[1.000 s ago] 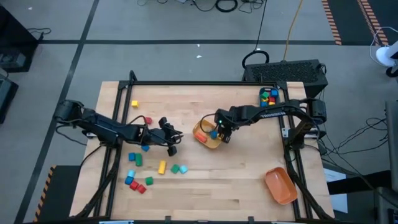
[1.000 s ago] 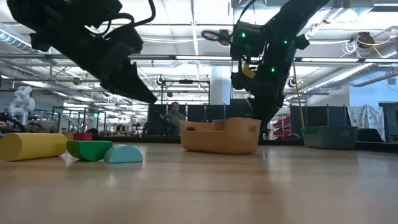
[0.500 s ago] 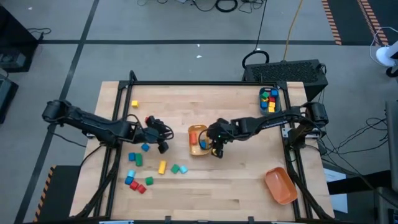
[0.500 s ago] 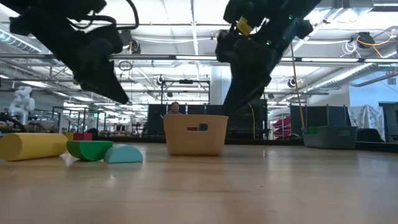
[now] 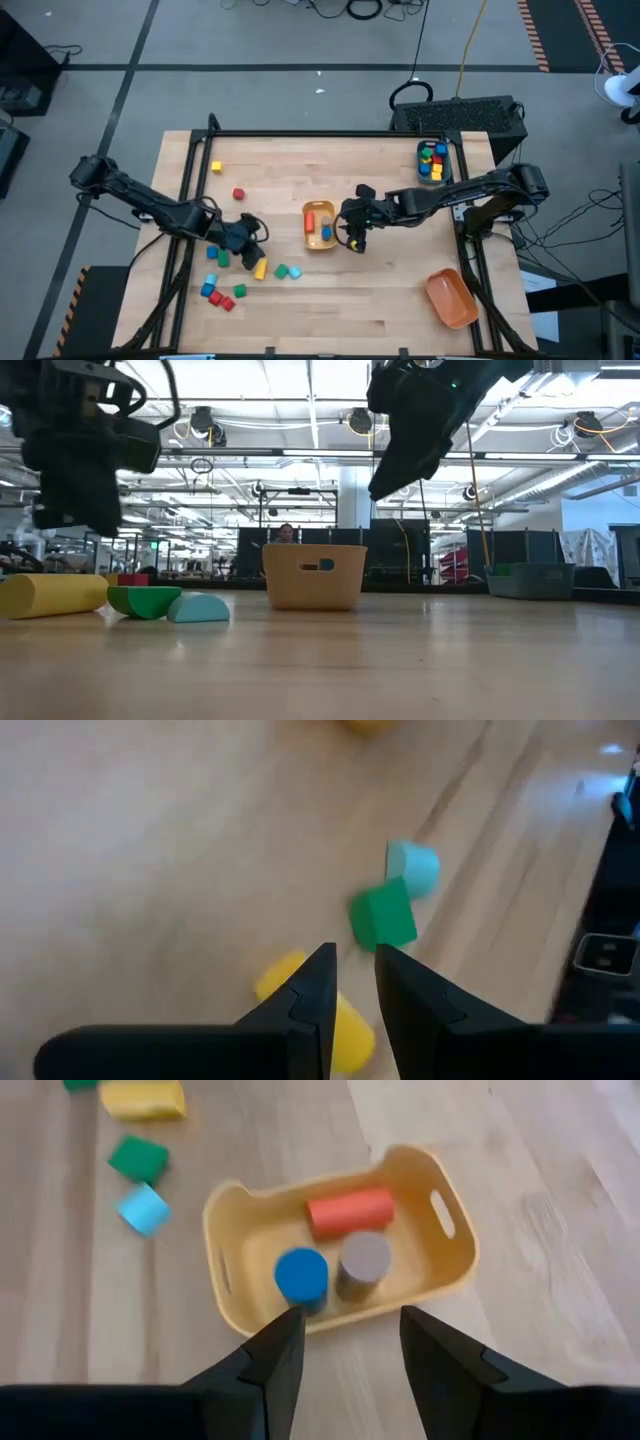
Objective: Sort blocks by size
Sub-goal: Put the yellow cylindrical block into the yellow bin
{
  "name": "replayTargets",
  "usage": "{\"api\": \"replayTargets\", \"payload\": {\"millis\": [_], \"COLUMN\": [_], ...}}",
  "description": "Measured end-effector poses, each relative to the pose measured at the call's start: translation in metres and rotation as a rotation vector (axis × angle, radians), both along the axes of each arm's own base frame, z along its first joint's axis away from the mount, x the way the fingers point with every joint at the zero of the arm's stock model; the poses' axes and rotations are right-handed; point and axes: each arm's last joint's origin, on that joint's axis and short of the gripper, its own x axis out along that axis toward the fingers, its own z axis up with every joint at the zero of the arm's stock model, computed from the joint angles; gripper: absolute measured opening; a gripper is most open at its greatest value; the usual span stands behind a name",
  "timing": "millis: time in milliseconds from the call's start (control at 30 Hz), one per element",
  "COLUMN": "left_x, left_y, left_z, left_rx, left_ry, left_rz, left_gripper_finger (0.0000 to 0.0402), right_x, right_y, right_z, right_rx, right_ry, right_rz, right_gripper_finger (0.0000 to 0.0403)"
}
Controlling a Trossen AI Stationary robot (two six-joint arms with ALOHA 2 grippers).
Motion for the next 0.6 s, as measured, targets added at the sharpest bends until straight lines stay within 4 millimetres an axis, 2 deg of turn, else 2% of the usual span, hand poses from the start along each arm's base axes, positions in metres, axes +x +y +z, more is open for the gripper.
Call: {"api": "replayTargets", "payload": {"millis": [200, 433, 600], "left_x": [0.004, 0.014, 0.026], "left_y": [-0.016, -0.029, -0.037], "left_z": [0.001, 0.004, 0.015], "left_rx": [-0.090, -0.027, -0.020], "left_ry": [0.068, 0.268, 0.271], "left_rz": [0.109, 0.163, 0.193], "left_gripper_finger": [0.0063, 0.0011, 0.0005], "right_x": [-0.006, -0.013, -0.018], "right_y": [-0.001, 0.001, 0.000], "right_z": [-0.005, -0.010, -0.019], "right_rx": [-0.005, -0.122, -0.156], "right_ry": [0.078, 0.138, 0.172], "right_rz": [-0.002, -0.055, -0.041], "right_gripper_finger": [0.0150, 0.0150, 0.0150]}}
